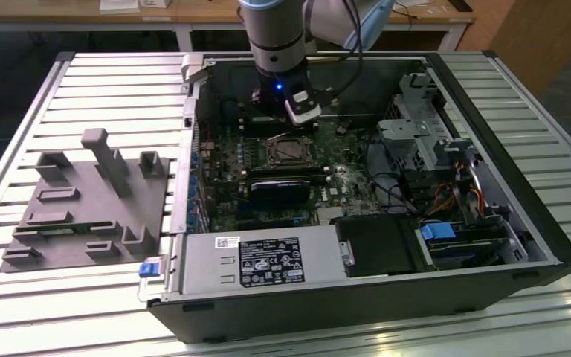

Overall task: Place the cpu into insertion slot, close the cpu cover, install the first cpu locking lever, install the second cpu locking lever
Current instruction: 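Install the first cpu locking lever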

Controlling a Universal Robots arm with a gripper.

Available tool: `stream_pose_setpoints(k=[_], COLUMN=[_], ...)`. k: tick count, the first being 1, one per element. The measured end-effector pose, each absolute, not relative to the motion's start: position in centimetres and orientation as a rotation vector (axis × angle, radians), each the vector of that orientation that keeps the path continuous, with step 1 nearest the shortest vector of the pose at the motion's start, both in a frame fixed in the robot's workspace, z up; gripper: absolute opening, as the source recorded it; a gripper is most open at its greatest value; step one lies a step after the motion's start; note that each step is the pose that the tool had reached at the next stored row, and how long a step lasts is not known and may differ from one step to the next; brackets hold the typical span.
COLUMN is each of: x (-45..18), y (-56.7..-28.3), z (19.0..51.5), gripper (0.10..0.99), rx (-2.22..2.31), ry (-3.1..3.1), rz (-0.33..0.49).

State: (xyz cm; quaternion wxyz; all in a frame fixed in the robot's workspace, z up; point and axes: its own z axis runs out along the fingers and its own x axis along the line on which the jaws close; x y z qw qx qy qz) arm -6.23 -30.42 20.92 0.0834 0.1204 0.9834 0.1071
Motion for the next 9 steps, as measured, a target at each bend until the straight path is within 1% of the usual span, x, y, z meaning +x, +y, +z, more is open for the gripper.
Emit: stream_pose_setpoints(k=[9], x=[-6.34], y=[-30.04], z=[20.71], gripper=[0.102], rx=[0.420], ry=[2.919], rz=[0.306])
